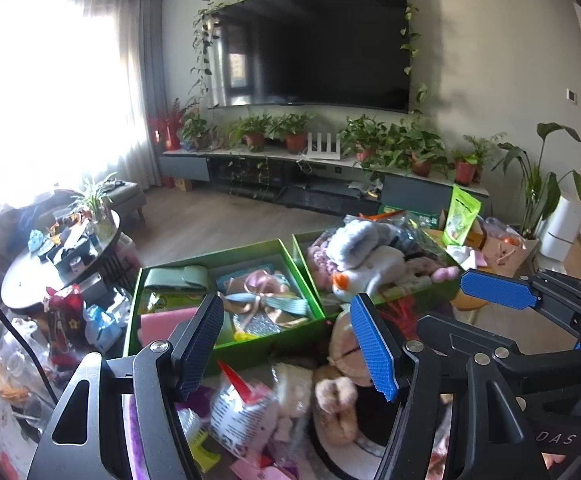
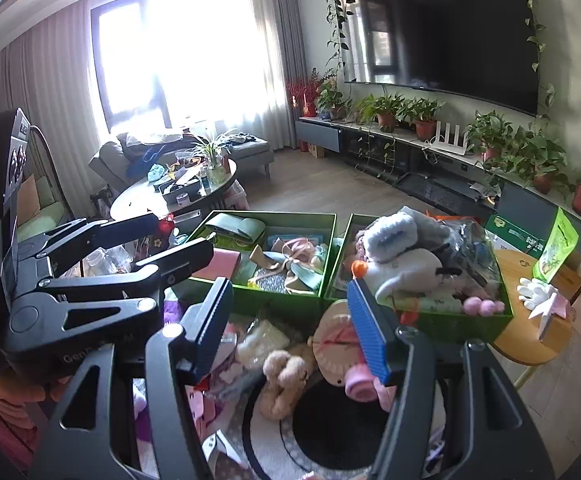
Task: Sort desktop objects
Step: 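Withdraw both grippers from the box back over the blanket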
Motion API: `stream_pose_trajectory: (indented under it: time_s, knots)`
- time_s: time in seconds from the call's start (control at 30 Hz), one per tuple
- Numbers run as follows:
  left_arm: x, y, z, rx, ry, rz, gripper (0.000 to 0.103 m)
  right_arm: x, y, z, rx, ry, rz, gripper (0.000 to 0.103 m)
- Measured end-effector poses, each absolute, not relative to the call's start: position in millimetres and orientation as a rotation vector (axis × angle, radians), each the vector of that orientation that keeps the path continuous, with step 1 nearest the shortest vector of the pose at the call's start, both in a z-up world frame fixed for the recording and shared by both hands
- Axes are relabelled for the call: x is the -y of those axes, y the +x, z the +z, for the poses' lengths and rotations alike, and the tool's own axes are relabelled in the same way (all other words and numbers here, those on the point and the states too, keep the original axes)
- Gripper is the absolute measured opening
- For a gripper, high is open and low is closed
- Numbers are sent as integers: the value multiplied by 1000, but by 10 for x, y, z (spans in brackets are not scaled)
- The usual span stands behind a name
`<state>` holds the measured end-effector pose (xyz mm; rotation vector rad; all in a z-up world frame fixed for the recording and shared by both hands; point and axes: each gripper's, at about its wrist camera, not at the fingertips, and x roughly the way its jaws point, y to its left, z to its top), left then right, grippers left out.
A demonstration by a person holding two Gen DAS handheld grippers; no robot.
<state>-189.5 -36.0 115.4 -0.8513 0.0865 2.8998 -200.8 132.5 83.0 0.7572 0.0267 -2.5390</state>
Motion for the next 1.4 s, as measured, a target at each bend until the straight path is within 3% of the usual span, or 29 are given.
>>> stream_pose_trajectory:
  time_s: [1.4]
  knots:
    - [-649, -1408, 313, -115, -1005, 2680, 67, -2360, -1343, -71, 93, 953, -2578, 62]
